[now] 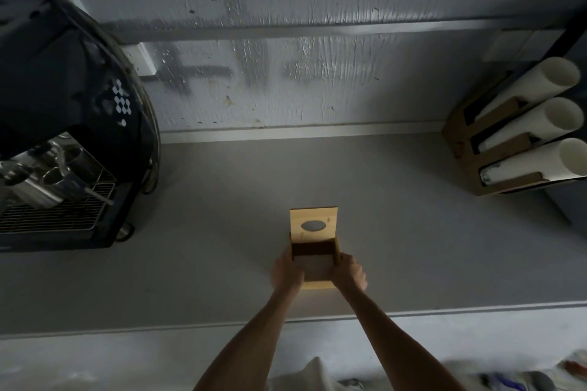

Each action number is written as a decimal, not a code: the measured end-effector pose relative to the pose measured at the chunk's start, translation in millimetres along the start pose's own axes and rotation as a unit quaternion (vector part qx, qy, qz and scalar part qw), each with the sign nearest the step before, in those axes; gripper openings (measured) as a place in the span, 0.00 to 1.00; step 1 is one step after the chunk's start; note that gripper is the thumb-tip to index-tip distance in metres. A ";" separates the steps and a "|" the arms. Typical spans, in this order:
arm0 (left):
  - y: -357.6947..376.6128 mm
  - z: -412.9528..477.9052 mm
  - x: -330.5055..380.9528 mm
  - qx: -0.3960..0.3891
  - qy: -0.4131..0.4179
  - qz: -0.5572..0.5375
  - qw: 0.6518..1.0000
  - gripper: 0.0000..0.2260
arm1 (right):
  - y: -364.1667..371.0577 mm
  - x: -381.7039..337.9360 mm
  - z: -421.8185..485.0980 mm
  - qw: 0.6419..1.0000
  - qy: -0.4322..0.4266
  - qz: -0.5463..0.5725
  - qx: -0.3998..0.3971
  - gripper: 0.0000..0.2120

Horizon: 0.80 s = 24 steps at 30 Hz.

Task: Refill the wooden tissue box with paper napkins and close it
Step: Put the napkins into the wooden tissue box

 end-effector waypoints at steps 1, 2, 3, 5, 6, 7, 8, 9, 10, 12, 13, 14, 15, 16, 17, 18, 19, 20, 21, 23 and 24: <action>-0.4 1.4 0.3 -0.005 -0.003 -0.005 1.000 0.12 | 2.2 1.4 2.2 1.000 0.008 0.010 -0.008 0.14; -0.3 4.4 0.0 -0.010 -0.006 -0.009 1.000 0.11 | 3.5 1.2 3.8 1.000 0.015 0.019 -0.017 0.15; -1.3 6.5 0.6 -0.015 -0.012 -0.011 1.000 0.11 | 4.7 1.2 5.8 0.999 0.023 0.025 -0.020 0.15; -2.3 11.7 -0.2 -0.014 -0.029 -0.015 0.999 0.13 | 3.8 0.7 7.4 0.999 0.045 0.030 -0.009 0.16; -3.2 12.0 -0.2 -0.010 -0.036 -0.015 0.999 0.14 | 1.5 -0.5 6.9 0.998 0.053 0.021 0.000 0.16; -3.9 10.3 0.2 -0.002 -0.035 -0.010 0.999 0.14 | -0.4 -1.3 5.1 0.998 0.060 0.009 0.006 0.16; -5.2 8.0 2.2 0.006 -0.026 -0.003 1.000 0.14 | -1.9 -2.8 2.3 0.998 0.065 -0.004 0.011 0.16; -5.6 6.5 3.7 0.016 -0.014 0.004 1.000 0.14 | -1.7 -3.3 -0.3 0.997 0.070 -0.013 0.014 0.16; -7.2 4.3 5.8 0.020 -0.003 0.008 1.000 0.14 | -2.3 -5.2 -2.5 0.997 0.070 -0.016 0.016 0.16; -7.4 5.0 6.7 0.016 0.005 0.011 1.000 0.15 | -3.9 -6.8 -2.0 0.997 0.072 -0.012 0.006 0.16; -6.6 6.6 5.8 0.000 -0.002 0.002 1.000 0.15 | -2.0 -4.7 1.1 0.997 0.071 -0.001 -0.006 0.16; -4.1 7.9 3.0 -0.024 -0.015 -0.015 0.999 0.15 | 3.4 -1.7 7.0 0.998 0.062 0.014 -0.025 0.16; 0.2 7.7 -1.9 -0.053 -0.031 -0.035 0.997 0.15 | 17.4 5.5 19.1 0.996 0.052 0.037 -0.057 0.17; 4.3 6.3 -7.0 -0.080 -0.046 -0.054 0.994 0.14 | 43.5 23.0 46.4 0.994 0.037 0.057 -0.085 0.18; 5.2 4.2 -10.1 -0.091 -0.062 -0.066 0.992 0.10 | 66.3 41.8 71.5 0.993 0.028 0.061 -0.095 0.20; 3.9 2.0 -11.6 -0.091 -0.073 -0.077 0.990 0.05 | 81.7 54.1 84.7 0.992 0.023 0.071 -0.098 0.21; 4.0 0.6 -13.5 -0.084 -0.083 -0.084 0.989 0.05 | 83.0 57.6 82.0 0.991 0.030 0.088 -0.100 0.20; 4.5 -1.0 -13.7 -0.075 -0.089 -0.096 0.989 0.08 | 72.9 51.1 69.9 0.989 0.038 0.111 -0.089 0.17; 2.8 -2.9 -12.2 -0.068 -0.093 -0.111 0.987 0.09 | 50.9 34.4 44.7 0.989 0.038 0.123 -0.079 0.14; 1.0 -6.0 -10.8 -0.056 -0.097 -0.117 0.987 0.09 | 22.4 12.1 10.4 0.988 0.039 0.136 -0.057 0.13; 0.3 -6.5 -10.9 -0.053 -0.098 -0.112 0.987 0.10 | 18.5 9.7 5.5 0.988 0.043 0.139 -0.052 0.14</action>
Point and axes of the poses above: each hand's wrist, its own z-axis towards the middle knuckle, its own y-axis out of the palm, x = y × z, the point moved 6 cm from there along z, towards the middle knuckle, and after that the axes turned 7 degrees about x, right-handed, at the moved point
